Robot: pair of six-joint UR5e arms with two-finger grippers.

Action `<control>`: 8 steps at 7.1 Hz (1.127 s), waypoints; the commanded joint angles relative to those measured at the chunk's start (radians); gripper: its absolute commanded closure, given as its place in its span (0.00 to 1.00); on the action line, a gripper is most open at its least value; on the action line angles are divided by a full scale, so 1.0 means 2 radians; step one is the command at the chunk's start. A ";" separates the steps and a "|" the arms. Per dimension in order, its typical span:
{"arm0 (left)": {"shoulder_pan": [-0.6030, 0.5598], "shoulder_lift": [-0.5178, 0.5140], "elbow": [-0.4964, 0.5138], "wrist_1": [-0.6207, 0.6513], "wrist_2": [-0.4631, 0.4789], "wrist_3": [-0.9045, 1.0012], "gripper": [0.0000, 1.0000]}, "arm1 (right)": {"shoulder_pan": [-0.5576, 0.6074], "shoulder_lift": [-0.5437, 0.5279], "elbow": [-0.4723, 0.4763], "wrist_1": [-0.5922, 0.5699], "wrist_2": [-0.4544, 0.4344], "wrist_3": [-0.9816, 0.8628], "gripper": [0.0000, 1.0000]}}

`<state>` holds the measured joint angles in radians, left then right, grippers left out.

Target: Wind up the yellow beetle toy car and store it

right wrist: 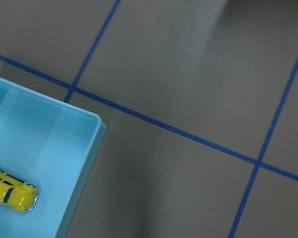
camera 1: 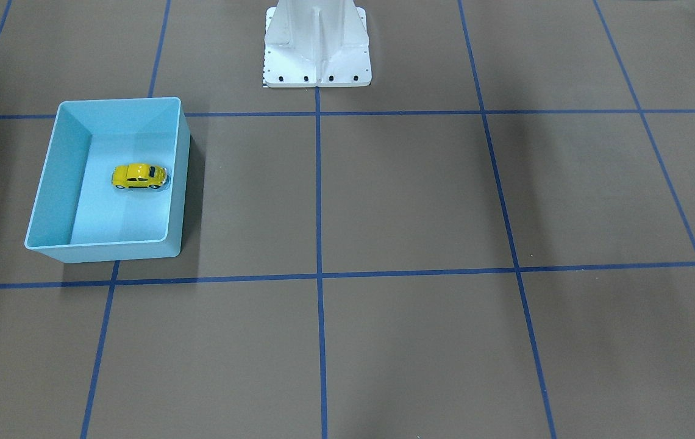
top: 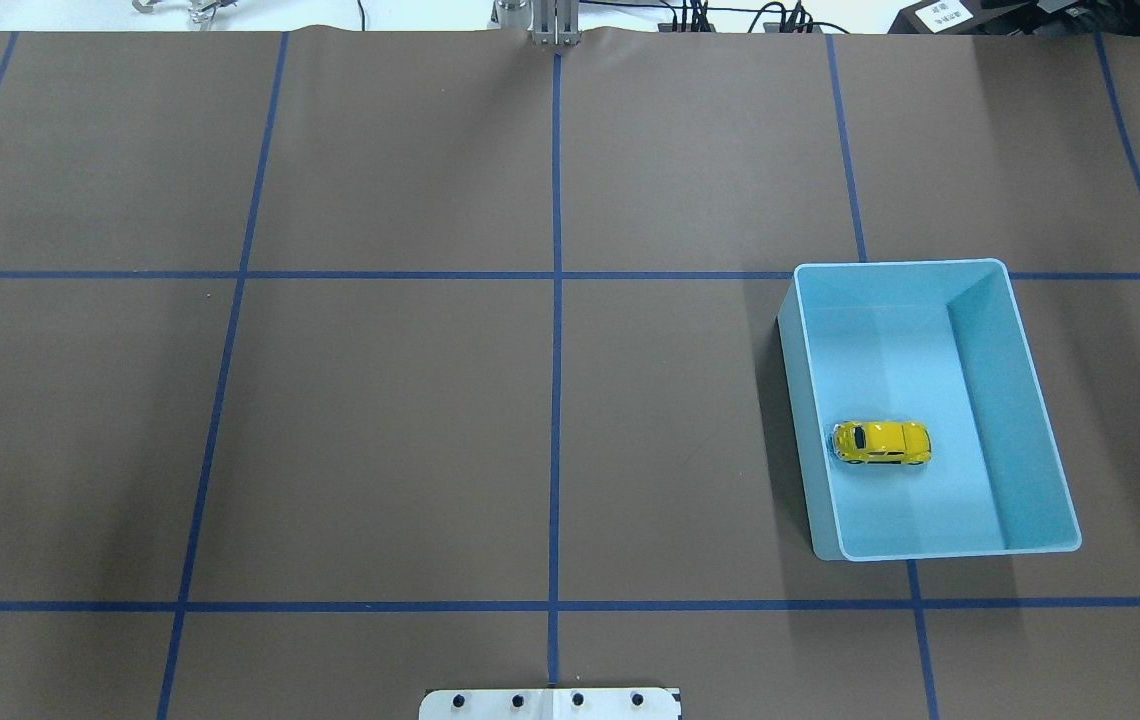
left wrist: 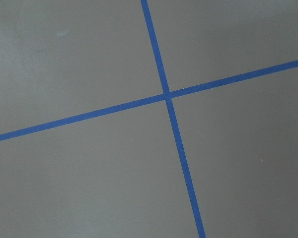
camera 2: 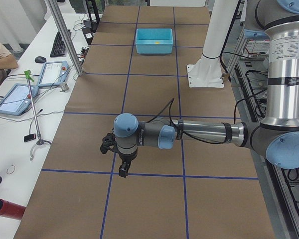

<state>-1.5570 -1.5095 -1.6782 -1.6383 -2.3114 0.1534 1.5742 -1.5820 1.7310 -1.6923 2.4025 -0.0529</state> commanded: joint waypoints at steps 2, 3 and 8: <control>0.000 -0.002 0.000 0.000 -0.001 0.000 0.00 | -0.002 -0.001 -0.055 0.083 -0.004 0.000 0.00; 0.000 -0.002 0.000 0.000 -0.001 0.000 0.00 | -0.005 0.000 -0.054 0.083 -0.006 0.001 0.00; 0.001 -0.005 0.000 0.000 -0.001 0.000 0.00 | -0.005 -0.001 -0.054 0.081 -0.004 0.003 0.00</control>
<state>-1.5566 -1.5154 -1.6782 -1.6383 -2.3127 0.1539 1.5647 -1.5830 1.6230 -1.5292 2.3944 -0.0476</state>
